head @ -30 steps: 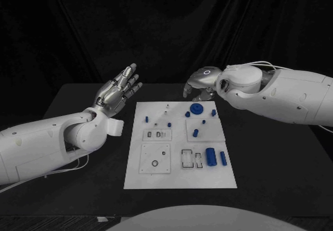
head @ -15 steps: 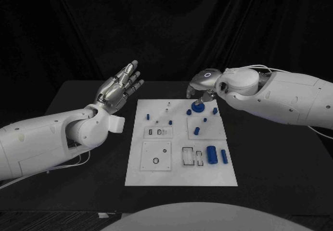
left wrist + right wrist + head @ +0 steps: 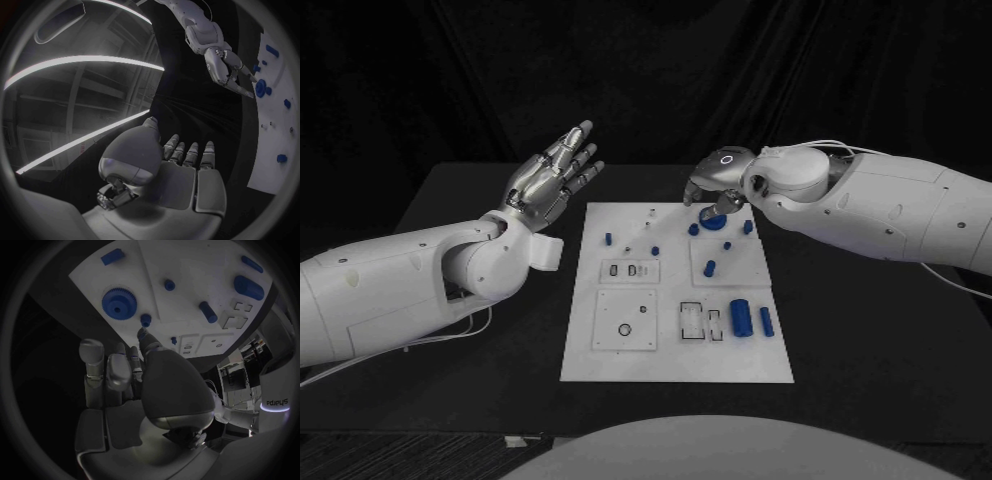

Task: Assemble the parts on the task board

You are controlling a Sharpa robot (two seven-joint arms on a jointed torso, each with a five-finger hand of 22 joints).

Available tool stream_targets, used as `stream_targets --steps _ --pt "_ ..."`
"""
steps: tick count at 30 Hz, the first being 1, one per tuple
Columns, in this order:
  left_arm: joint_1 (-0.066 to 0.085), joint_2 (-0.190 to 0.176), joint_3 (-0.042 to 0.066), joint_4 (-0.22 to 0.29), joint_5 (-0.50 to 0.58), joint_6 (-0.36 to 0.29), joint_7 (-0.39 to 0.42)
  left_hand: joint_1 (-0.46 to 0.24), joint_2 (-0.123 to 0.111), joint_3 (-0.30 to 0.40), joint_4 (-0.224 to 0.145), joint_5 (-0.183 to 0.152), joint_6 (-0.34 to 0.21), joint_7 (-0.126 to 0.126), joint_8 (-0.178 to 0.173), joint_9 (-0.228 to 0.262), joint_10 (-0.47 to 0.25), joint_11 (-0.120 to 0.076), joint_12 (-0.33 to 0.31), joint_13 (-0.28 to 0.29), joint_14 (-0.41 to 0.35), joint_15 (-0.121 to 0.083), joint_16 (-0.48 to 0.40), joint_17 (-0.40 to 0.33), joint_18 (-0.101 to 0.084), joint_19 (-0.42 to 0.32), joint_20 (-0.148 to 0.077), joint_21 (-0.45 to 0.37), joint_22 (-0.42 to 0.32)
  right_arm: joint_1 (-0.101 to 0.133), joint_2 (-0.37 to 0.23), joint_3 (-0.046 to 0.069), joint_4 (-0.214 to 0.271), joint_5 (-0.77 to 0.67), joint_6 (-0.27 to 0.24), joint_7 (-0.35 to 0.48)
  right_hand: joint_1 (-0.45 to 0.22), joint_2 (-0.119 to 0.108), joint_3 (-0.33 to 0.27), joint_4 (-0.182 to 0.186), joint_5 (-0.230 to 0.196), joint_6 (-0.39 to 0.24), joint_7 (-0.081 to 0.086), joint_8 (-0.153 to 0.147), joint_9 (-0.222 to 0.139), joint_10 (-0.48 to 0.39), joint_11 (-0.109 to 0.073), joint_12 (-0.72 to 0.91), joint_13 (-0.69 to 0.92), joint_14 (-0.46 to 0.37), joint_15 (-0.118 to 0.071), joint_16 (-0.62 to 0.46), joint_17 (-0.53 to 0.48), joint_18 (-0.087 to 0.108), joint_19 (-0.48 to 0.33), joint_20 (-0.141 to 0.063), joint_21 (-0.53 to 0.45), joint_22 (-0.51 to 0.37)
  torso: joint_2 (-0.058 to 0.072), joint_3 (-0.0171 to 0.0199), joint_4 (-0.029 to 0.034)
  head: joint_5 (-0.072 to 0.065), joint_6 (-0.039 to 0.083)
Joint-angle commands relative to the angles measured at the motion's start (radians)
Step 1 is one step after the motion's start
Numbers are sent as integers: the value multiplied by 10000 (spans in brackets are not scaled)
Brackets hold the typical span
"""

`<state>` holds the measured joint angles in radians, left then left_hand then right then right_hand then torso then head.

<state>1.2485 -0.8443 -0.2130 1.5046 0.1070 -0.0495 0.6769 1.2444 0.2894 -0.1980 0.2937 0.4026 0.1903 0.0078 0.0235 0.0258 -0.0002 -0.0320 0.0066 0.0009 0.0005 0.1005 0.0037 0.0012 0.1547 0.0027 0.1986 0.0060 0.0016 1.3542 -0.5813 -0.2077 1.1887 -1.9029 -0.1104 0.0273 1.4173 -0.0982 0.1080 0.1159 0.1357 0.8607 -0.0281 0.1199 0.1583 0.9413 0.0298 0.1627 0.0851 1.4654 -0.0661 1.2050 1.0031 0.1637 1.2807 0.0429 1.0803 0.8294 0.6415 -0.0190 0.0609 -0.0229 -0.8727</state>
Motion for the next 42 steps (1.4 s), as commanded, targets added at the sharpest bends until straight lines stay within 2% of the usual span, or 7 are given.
stream_targets --steps 1,2,4,27,36,39,42 --pt "30 31 12 -5 -29 227 1309 105 11 76 -10 78 83 30 50 17 2 65 -66 -9 -5 64 -37 -12 158 -27 83 -60 -16 -80 35 7 -83 -136 -213 169 106 -11 74 -3 56 -85 6 -34 15 60 -27 35 16 108 -40 -19 -12 -201 -78 -22 29 9 -12 -7 0 17 1" --pt "30 37 12 -13 -29 238 1300 123 10 84 -11 110 88 36 51 17 2 72 -66 -9 -5 77 -37 -12 162 -27 96 -60 -16 -107 51 7 -114 -136 -215 192 134 -5 106 -21 204 -80 23 -41 31 75 -20 48 26 98 -36 -12 3 -204 -96 -17 34 41 -12 -7 0 20 1" --pt "30 42 12 -21 -29 253 1288 126 10 85 -11 114 91 36 51 18 2 73 -66 -9 -5 78 -37 -12 162 -27 98 -60 -16 -135 69 7 -148 -136 -214 214 139 -4 113 -24 236 -84 21 -47 34 80 -22 51 29 96 -34 -9 10 -202 -102 -18 33 45 -11 -7 0 27 1" --pt "26 92 11 -112 -29 443 1174 213 30 139 -6 243 137 90 59 22 2 115 -66 -9 -5 141 -37 -12 174 -21 160 -54 -11 -397 223 7 -325 16 25 377 224 31 195 -76 320 -138 53 -92 50 147 -14 95 59 45 -17 -45 -24 -250 -72 -2 172 312 -18 -20 6 44 1" --pt "25 122 10 -139 -29 492 1158 244 42 187 -4 270 144 108 59 22 2 139 -66 -9 -5 183 -37 -12 176 -19 195 -51 -9 -562 314 7 -502 40 17 418 327 72 402 -167 883 -10 128 -63 129 160 22 82 66 20 5 -2 46 -252 -134 20 207 444 -22 -22 0 63 1" --pt "25 130 10 -151 -29 508 1151 244 42 187 -4 270 144 108 59 22 2 139 -66 -9 -5 183 -37 -12 176 -19 195 -51 -9 -637 359 7 -621 51 -107 499 344 73 506 -192 1110 31 159 -59 157 196 36 83 66 21 14 26 87 -255 -144 28 229 505 -23 -21 0 80 1" --pt "24 150 10 -187 -29 529 1134 254 46 206 -3 284 158 116 62 24 2 147 -66 -9 -5 189 -37 -12 176 -17 205 -50 -8 -721 429 7 -803 132 -302 638 382 84 614 -216 1226 40 122 -66 174 255 22 96 67 43 11 112 214 -275 -106 30 315 650 -22 -24 -1 79 1"
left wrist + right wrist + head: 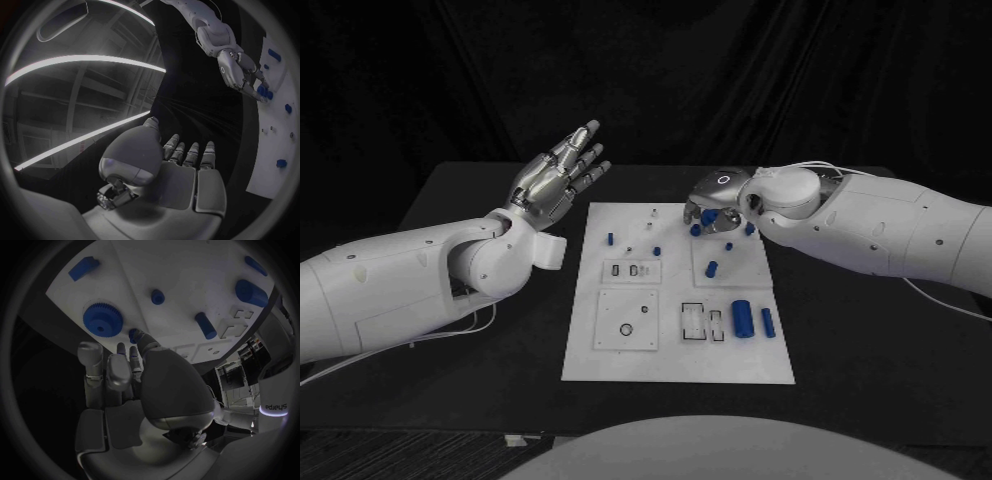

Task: Assemble the parts on the task board

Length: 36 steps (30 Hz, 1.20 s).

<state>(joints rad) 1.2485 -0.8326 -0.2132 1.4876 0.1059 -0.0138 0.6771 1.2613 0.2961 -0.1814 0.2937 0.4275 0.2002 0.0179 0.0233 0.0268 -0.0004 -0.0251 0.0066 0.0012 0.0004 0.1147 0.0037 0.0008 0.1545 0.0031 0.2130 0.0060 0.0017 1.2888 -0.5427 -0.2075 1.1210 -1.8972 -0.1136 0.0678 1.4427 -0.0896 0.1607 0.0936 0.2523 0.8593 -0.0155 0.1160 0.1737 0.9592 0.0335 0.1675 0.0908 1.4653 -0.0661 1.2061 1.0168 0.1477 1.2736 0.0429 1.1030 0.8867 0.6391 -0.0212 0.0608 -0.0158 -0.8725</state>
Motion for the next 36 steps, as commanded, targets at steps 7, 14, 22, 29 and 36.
stream_targets --steps 7,14,22,29,36 --pt "22 56 11 -79 -18 229 1085 110 -14 96 -1 70 82 39 69 17 4 103 -66 -12 -4 64 -37 -8 179 -18 85 -47 -6 -276 160 5 -421 176 -912 614 128 -22 383 32 97 375 100 129 170 418 -43 185 34 77 -6 253 276 -154 19 23 272 384 1 -1 3 56 -2" --pt "20 104 10 -216 -18 316 845 127 -8 164 5 85 60 61 63 14 4 132 -66 -12 -4 83 -37 -8 187 -12 136 -41 -1 -433 189 5 -510 202 -1896 964 127 18 696 76 71 818 26 400 456 831 -165 376 65 107 -77 383 446 -198 101 -34 490 743 -4 -4 1 61 -2" --pt "12 140 9 -339 -18 413 661 131 -6 214 7 101 46 72 60 12 4 147 -66 -12 -4 95 -37 -8 195 -7 177 -36 3 -519 196 6 -620 315 -2681 1211 257 209 1027 -29 86 1767 432 1047 1111 1621 -442 649 114 74 -255 357 423 -197 52 -186 548 921 -7 -5 1 69 -2" --pt "6 127 8 -390 -18 517 485 185 -14 364 -7 219 74 111 66 18 4 193 -66 -12 -4 141 -37 -8 219 4 265 -26 12 -518 122 6 -575 417 -2956 1238 366 196 1122 -157 112 1930 538 1178 1345 1919 -427 673 120 90 -269 383 469 -235 98 -224 647 1110 -6 -7 -1 105 -2" --pt "5 -57 8 -266 -18 531 361 275 -36 455 -23 334 167 156 88 32 4 228 -66 -12 -4 145 -37 -8 234 9 313 -21 15 -122 31 6 -255 531 -2550 1083 329 128 1123 -155 58 1891 554 1161 1412 1913 -385 591 86 107 -250 406 502 -256 135 -218 708 1214 -10 -9 -2 189 -2"
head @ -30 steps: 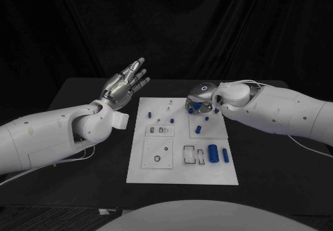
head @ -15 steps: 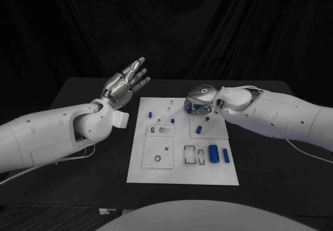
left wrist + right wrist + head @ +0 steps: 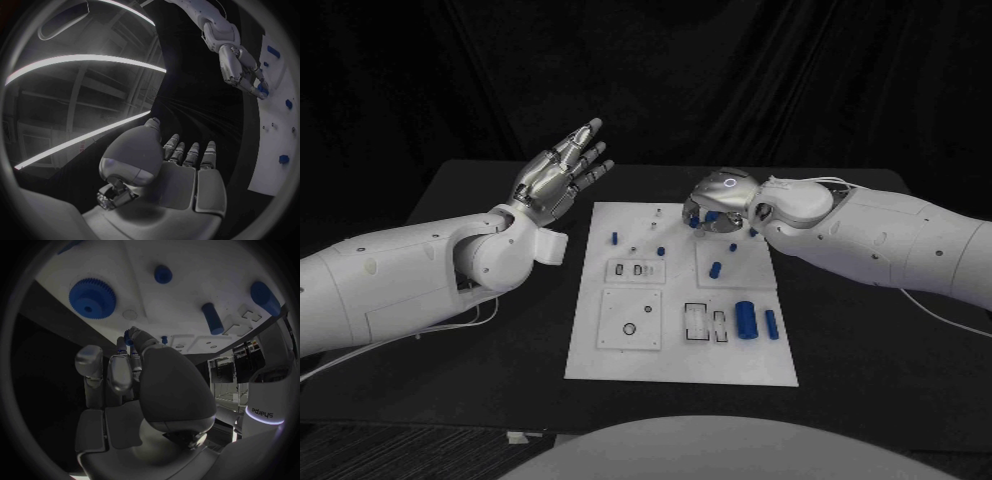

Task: Assemble the parts on the task board

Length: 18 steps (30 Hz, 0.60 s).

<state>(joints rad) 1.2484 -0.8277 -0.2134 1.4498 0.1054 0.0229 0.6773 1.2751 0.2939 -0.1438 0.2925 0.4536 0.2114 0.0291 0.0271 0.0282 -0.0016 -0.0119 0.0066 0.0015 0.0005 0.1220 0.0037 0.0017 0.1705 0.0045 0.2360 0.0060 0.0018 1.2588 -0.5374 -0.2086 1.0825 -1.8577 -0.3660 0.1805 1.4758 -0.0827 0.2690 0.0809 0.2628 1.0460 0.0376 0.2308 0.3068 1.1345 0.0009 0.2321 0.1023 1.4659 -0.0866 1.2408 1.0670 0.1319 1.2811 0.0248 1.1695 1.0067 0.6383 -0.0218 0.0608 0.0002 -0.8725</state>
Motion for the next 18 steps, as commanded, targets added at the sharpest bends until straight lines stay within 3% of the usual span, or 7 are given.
stream_targets --steps 1,9,14,18 --pt "6 -178 10 176 -13 121 355 138 -13 79 -12 74 56 44 50 17 16 95 -66 -15 -5 72 -37 -17 74 -5 83 -22 15 255 -26 17 178 180 48 -74 -2 58 40 -28 -47 24 24 13 81 160 -59 -55 -28 102 -45 59 0 -97 60 -37 43 14 -6 -2 -10 44 -2" --pt "11 -845 11 697 -699 -486 719 290 -171 -33 -28 92 172 106 73 29 16 162 -66 -15 -5 -20 -37 -17 76 -29 36 -44 -4 953 -137 17 667 496 748 -428 -67 42 79 14 -123 -49 91 -19 180 65 -17 -224 -95 91 -12 40 -16 -108 58 -13 61 81 3 -9 -4 137 -2" --pt "18 -930 12 805 -1143 -797 1055 520 -269 -141 -26 214 160 116 63 23 16 195 -66 -15 -5 -104 -37 -17 83 -40 -60 -54 -13 1198 -211 17 814 547 949 -588 -126 44 86 59 -162 -66 109 -25 228 37 12 -293 -121 83 6 33 -21 -111 50 1 62 106 37 -20 -5 233 -2" --pt "24 -908 13 859 -1264 -957 1272 645 -286 -209 -12 284 248 172 79 32 16 242 -66 -15 -5 -231 -37 -17 87 -45 -175 -59 -18 1332 -243 17 868 561 1097 -717 -142 29 95 70 -181 -103 111 -43 254 8 22 -346 -140 77 17 26 -27 -122 65 11 92 164 165 -26 28 282 -2"
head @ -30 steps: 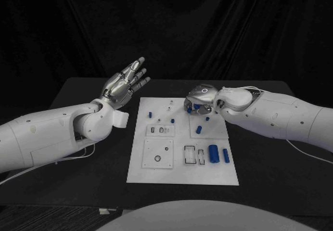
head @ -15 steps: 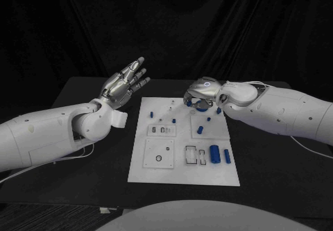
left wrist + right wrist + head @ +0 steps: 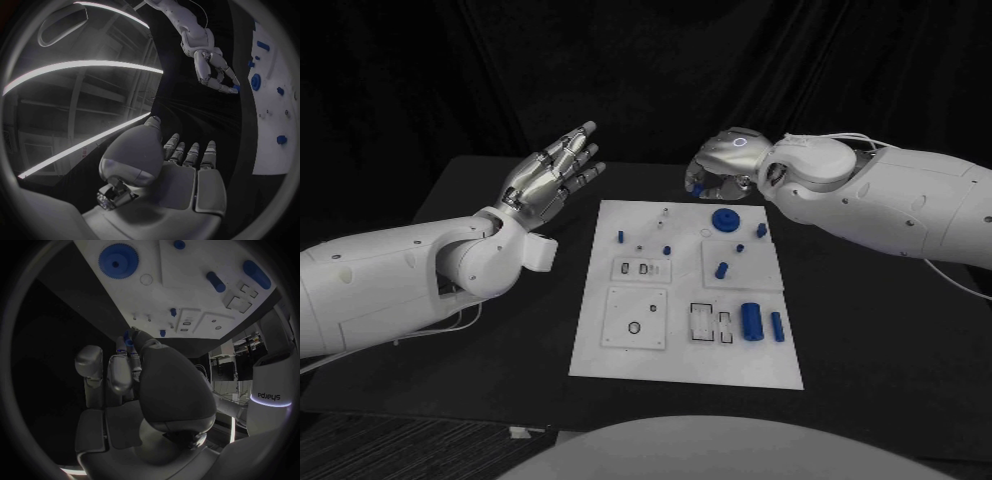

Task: Assemble the parts on the task board

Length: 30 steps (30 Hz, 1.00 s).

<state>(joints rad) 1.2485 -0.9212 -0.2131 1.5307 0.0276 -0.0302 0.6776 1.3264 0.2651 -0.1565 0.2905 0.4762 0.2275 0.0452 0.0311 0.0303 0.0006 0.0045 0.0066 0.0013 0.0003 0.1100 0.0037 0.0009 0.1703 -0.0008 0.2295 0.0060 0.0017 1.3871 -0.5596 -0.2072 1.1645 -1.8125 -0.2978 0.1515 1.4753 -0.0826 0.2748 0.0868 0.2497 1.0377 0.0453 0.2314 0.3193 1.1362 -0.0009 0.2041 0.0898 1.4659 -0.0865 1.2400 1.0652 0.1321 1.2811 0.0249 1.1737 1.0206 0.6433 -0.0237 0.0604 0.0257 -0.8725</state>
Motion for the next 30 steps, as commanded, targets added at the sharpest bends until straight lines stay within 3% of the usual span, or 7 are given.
stream_targets --steps 1,4,7,10,19,23,30 --pt "25 40 11 58 -535 -474 1335 158 -3 -105 12 65 118 5 43 13 -6 76 -66 -13 -3 -159 -37 -9 89 8 -144 -60 -17 78 -29 3 58 111 451 -461 -152 20 45 24 -80 -56 35 -67 147 -33 58 -107 -31 66 29 19 -27 -132 71 20 68 64 142 -5 46 23 -2" --pt "29 61 11 73 -949 -679 1614 253 -12 -237 27 81 -163 -342 -23 -26 -6 -83 -66 -13 -3 -289 -37 -9 87 8 -284 -60 -17 148 -16 3 55 116 540 -563 -177 13 54 45 -126 -86 41 -83 177 -56 75 -158 -49 57 43 13 -31 -137 69 32 79 98 266 2 106 -9 -2" --pt "30 59 11 71 -1239 -797 1768 275 -18 -297 28 58 -121 -359 -16 -20 -6 -123 -66 -13 -3 -401 -37 -9 89 8 -377 -60 -17 168 4 3 44 117 572 -594 -177 13 54 45 -126 -86 41 -83 177 -56 75 -158 -49 57 43 13 -31 -137 69 32 79 98 341 1 155 -50 -2" --pt "31 52 12 69 -1504 -916 1903 307 -25 -342 25 55 -84 -421 -10 -16 -6 -158 -66 -13 -3 -481 -37 -9 91 8 -456 -60 -17 184 29 3 38 119 645 -636 -198 -5 57 58 -142 -126 45 -105 196 -61 89 -193 -60 50 54 8 -35 -141 67 43 86 122 463 -16 279 -178 -2" --pt "32 104 12 16 -1747 -878 1976 326 -20 -360 27 60 -72 -406 -9 -15 -6 -174 -66 -13 -3 -510 -37 -9 93 8 -499 -60 -17 163 235 3 -159 120 688 -659 -232 -26 65 81 -147 -198 62 -147 219 -65 106 -241 -74 44 69 13 -23 -147 69 58 103 168 779 -73 554 -535 -2" --pt "32 117 12 24 -1771 -829 1972 332 -10 -360 27 66 -74 -399 -10 -16 -6 -174 -66 -13 -3 -500 -37 -9 93 8 -503 -60 -17 125 325 3 -237 120 636 -677 -238 -30 67 84 -148 -211 71 -155 225 -58 110 -246 -75 45 72 20 -14 -148 69 61 105 175 845 -106 632 -592 -2" --pt "32 120 11 21 -1782 -766 1923 346 15 -360 27 76 -67 -384 -9 -15 -6 -169 -66 -13 -3 -460 -37 -9 92 8 -503 -60 -17 95 443 3 -302 120 518 -782 -270 -50 69 103 -161 -257 87 -185 241 -44 133 -273 -79 41 84 16 -19 -186 152 72 229 361 901 -133 696 -661 -2"
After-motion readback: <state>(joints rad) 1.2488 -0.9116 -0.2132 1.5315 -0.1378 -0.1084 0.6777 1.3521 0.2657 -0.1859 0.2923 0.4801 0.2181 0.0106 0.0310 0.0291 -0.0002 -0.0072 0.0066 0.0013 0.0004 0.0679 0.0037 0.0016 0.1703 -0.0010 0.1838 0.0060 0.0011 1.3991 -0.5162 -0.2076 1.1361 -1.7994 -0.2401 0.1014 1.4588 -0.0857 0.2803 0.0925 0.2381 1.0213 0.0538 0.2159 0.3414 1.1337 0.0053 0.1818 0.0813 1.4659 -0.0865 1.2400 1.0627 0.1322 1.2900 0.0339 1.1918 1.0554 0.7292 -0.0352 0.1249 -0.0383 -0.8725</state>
